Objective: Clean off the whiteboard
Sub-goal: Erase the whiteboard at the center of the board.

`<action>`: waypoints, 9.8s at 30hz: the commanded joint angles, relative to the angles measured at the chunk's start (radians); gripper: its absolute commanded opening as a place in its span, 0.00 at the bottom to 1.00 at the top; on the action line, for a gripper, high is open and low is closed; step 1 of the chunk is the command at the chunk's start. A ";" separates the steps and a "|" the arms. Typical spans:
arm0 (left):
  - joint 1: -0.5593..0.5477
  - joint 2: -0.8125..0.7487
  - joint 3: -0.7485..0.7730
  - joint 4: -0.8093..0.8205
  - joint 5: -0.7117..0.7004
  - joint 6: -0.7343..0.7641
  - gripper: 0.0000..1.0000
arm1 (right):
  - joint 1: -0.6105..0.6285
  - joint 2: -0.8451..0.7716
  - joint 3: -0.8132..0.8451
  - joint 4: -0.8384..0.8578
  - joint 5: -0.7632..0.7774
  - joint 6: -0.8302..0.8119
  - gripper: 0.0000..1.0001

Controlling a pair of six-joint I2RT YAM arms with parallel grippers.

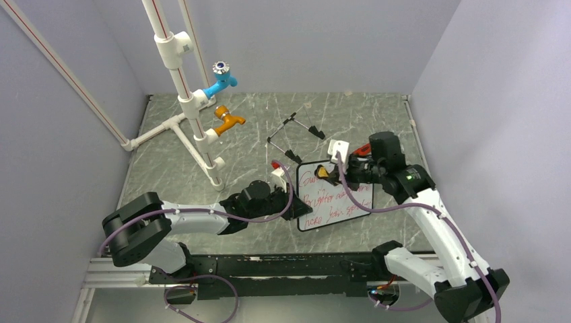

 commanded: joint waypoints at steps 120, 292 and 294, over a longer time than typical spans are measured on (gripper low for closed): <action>0.045 0.052 0.050 0.124 0.271 0.007 0.00 | 0.257 0.295 -0.012 0.181 -0.031 0.216 0.00; 0.049 -0.006 0.062 0.005 0.271 0.059 0.00 | -0.085 0.051 -0.205 0.431 0.223 0.283 0.00; 0.051 0.003 0.063 0.010 0.274 0.055 0.00 | -0.095 0.044 -0.208 0.385 0.119 0.231 0.00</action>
